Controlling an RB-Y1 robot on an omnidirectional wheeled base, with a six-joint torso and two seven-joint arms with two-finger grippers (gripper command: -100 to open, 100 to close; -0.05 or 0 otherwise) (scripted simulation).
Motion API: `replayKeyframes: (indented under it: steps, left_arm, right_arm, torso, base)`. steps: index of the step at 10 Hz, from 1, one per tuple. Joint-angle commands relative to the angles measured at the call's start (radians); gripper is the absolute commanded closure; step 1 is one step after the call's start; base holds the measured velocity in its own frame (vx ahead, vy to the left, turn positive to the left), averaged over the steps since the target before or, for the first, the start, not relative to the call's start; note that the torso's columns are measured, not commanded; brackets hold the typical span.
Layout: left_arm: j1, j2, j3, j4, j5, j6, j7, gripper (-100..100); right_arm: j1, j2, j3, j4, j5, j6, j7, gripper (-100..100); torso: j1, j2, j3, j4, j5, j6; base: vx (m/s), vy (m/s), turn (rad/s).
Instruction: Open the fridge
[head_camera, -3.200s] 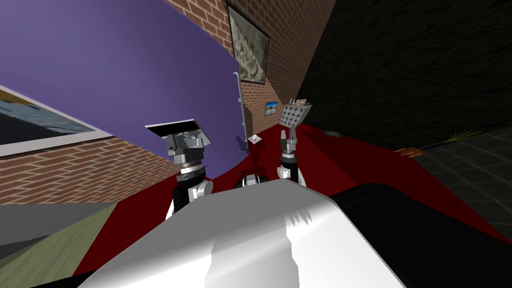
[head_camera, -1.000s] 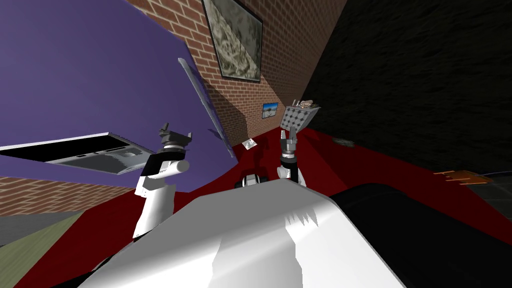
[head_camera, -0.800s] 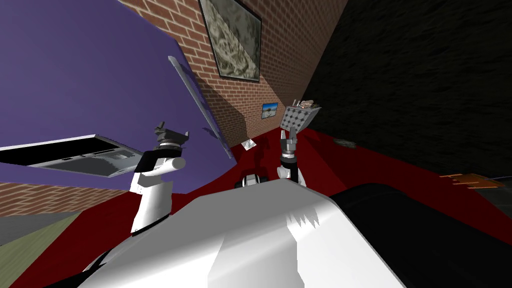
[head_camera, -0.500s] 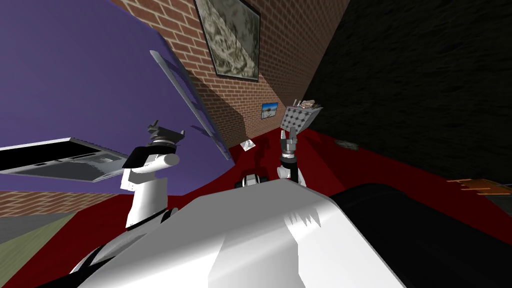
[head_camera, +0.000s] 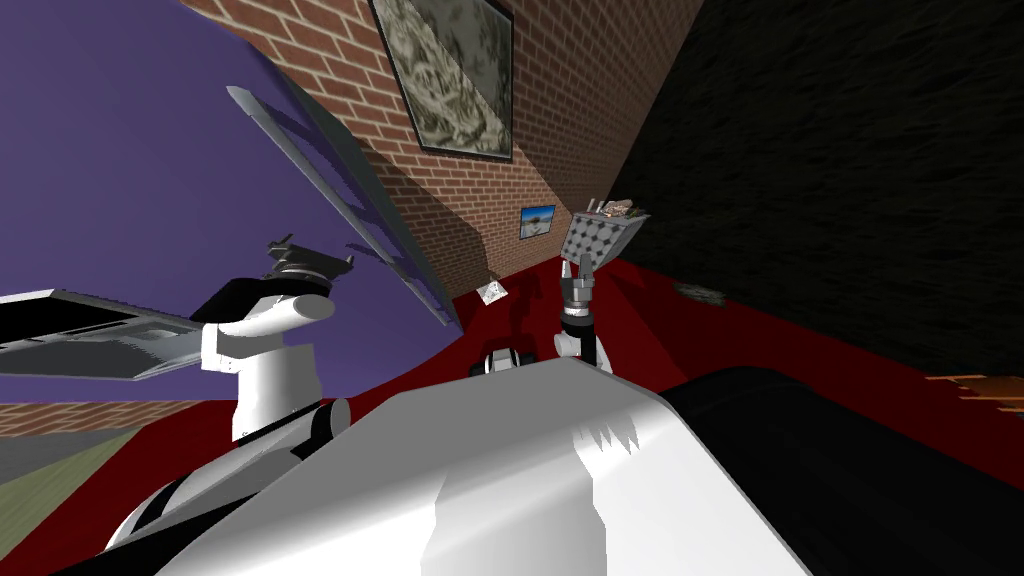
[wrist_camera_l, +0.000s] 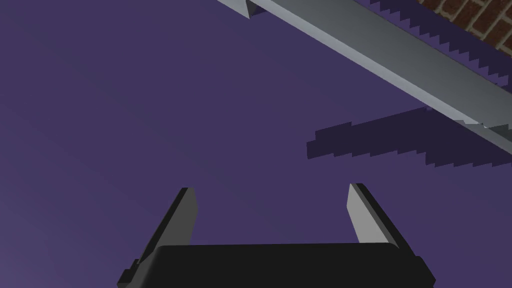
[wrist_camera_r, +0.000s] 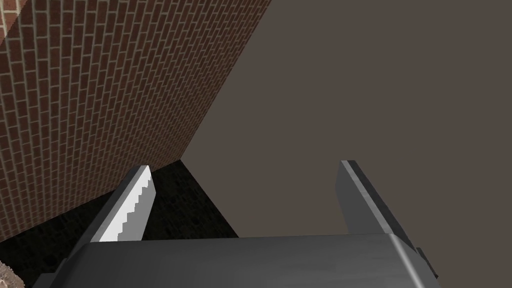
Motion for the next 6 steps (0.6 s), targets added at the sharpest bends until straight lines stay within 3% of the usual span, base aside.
replayKeyframes:
  steps: [1, 5, 6]
  left_arm:
    - [-0.046, 0.041, 0.03, 0.07, 0.033, 0.052, 0.02, -100]
    - [-0.138, 0.111, 0.092, 0.17, 0.084, 0.15, 0.055, -100]
    - [-0.138, 0.111, 0.092, 0.18, 0.084, 0.159, 0.055, -100]
  right_arm:
    - [0.0, 0.0, 0.0, 0.0, 0.0, 0.0, 0.0, 0]
    - [0.0, 0.0, 0.0, 0.0, 0.0, 0.0, 0.0, 0]
    - [0.0, 0.0, 0.0, 0.0, 0.0, 0.0, 0.0, 0]
  torso:
    - [0.002, 0.001, 0.001, 0.0, 0.001, 0.0]
    - [-0.002, -0.001, -0.001, 0.0, -0.001, 0.0]
    - [-0.004, -0.003, -0.002, -0.001, -0.001, 0.0]
  base:
    - [0.062, -0.128, 0.026]
    - [0.081, -0.162, 0.038]
    - [0.09, -0.153, 0.029]
